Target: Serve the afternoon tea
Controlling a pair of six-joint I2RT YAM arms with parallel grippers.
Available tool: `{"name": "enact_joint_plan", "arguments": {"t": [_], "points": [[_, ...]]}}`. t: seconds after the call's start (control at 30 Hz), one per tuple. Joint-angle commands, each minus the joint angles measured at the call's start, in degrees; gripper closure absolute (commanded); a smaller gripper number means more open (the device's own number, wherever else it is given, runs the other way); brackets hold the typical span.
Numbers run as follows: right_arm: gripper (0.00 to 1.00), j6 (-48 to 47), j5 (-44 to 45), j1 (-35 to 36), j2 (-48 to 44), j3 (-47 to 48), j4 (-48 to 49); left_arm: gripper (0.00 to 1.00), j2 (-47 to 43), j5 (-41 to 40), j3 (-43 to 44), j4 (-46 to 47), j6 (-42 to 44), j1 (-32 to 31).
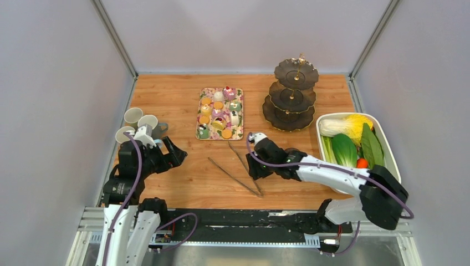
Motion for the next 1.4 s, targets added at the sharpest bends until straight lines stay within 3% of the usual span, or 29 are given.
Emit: {"name": "enact_joint_plan", "arguments": {"t": [0.0,0.3,0.6,0.7,0.87,1.1,1.2,1.37], "points": [[0.50,3.49,7.77,4.59,8.18,8.21,2.22,0.00,2.17,0.37,-1.29,3.79,-1.52,-2.75],[0.65,6.55,14.21,9.29,23.96,15.95,-1.77,0.00,3.78,-1.41,-2.49,3.77,-1.88,-7.32],[0.74,9.36,19.59,13.00,30.26,19.37,-6.99,0.00,3.29,1.33,-3.89,3.06,0.64,-8.13],[0.80,10.15,19.55,13.66,30.55,19.54,-7.48,0.00,3.56,1.83,-4.09,2.76,1.70,-8.19],[1.00,10.37,19.80,14.60,29.59,20.60,-9.78,0.00,3.51,2.97,-5.01,3.77,0.76,-8.18],[1.00,10.85,20.23,14.44,23.10,22.57,-12.02,0.00,3.06,6.58,-6.59,8.79,-5.10,-8.22],[1.00,11.50,20.63,13.71,20.27,23.75,-13.34,0.00,1.63,10.85,-9.17,16.30,-10.54,-8.31],[1.00,13.50,19.63,9.80,16.38,24.67,-14.68,0.00,-1.29,10.42,-13.45,25.99,-19.32,-10.76]]}}
